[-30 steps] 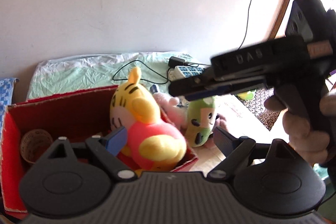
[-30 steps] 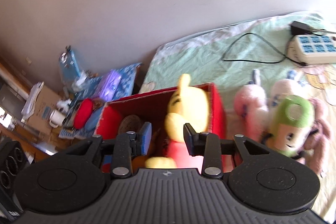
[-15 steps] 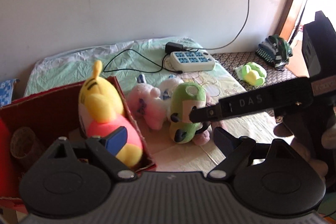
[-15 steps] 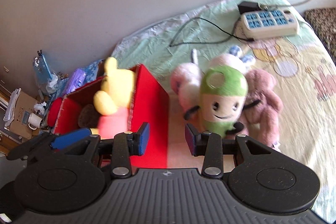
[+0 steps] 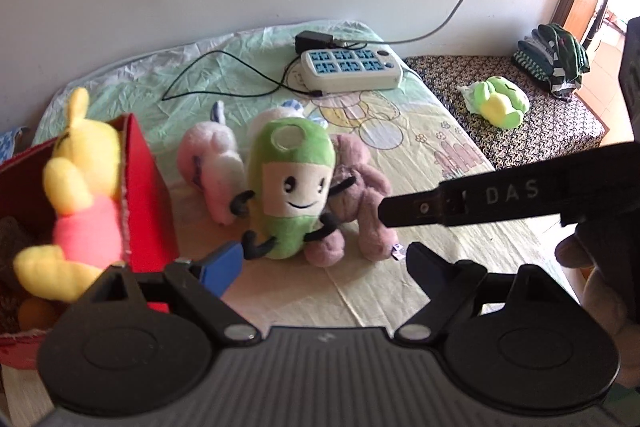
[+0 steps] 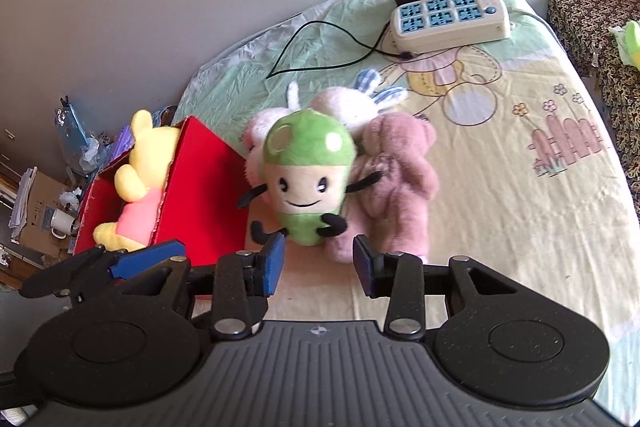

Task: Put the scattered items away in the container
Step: 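Move the right gripper back to the pile of plush toys, then close the right gripper on the pink teddy bear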

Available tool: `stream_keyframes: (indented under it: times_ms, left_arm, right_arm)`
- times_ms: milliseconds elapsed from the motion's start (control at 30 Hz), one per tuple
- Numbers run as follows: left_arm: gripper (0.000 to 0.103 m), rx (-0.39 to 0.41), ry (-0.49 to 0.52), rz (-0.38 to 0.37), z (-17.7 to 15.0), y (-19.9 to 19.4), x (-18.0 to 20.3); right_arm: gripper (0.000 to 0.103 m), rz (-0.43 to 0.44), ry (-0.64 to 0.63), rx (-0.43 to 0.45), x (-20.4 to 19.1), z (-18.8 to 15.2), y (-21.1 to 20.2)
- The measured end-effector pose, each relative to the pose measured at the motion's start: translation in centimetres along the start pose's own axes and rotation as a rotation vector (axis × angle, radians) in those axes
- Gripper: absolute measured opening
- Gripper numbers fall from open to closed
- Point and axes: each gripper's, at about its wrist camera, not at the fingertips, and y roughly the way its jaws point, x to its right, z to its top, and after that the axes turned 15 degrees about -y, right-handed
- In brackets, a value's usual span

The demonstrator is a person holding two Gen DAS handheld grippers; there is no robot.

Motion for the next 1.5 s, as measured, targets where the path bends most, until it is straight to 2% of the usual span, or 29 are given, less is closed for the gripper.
stream_keyframes:
  times_ms: [233, 367, 633, 800, 867, 1067, 1233, 1333, 1400, 1433, 1467, 1500]
  left_arm:
    - [0.088, -0.043, -0.042, 0.045, 0.1, 2.8, 1.8]
    - [0.088, -0.090, -0.053, 0.017, -0.8, 4.5, 2.6]
    - [0.088, -0.108, 0.000, -0.017, -2.2, 6.6, 4.3]
    - [0.088, -0.105, 0.040, -0.053, -1.8, 7.6, 5.5]
    - [0.088, -0.105, 0.061, -0.053, -1.6, 8.3, 6.1]
    - [0.087, -0.127, 0.067, -0.036, -0.6, 11.3, 6.3]
    - [0.087, -0.162, 0.048, -0.017, -0.3, 12.9, 5.7]
    - [0.087, -0.155, 0.056, 0.004, 0.0, 13.1, 5.3]
    - [0.087, -0.166, 0.049, 0.004, 0.2, 13.5, 5.0]
    - [0.087, -0.171, 0.046, 0.002, 0.3, 13.6, 5.0]
    - [0.087, -0.175, 0.045, -0.002, 0.3, 13.7, 5.0]
    - [0.087, -0.173, 0.053, -0.005, 0.3, 13.6, 5.2]
  right_arm:
    - [0.041, -0.009, -0.008, -0.017, 3.5, -0.4, -0.4]
    - [0.046, -0.012, 0.011, -0.037, 5.5, -0.7, 0.4]
    - [0.049, 0.012, 0.087, -0.099, 9.3, -1.6, 3.7]
    - [0.054, 0.018, 0.080, -0.100, 10.6, -0.3, 5.4]
    - [0.062, 0.028, 0.078, -0.095, 11.0, 0.4, 6.1]
    - [0.065, 0.024, 0.028, -0.111, 11.8, 2.6, 9.3]
    - [0.065, 0.145, 0.039, -0.125, 12.4, 3.4, 10.9]
    - [0.065, 0.192, 0.027, -0.125, 12.0, 3.7, 11.8]
    - [0.064, 0.224, 0.033, -0.122, 12.0, 3.8, 12.2]
    - [0.053, 0.248, 0.042, -0.123, 12.0, 3.8, 12.4]
    - [0.037, 0.288, 0.063, -0.122, 12.2, 3.9, 12.5]
    - [0.037, 0.313, 0.084, -0.118, 12.4, 3.9, 12.4]
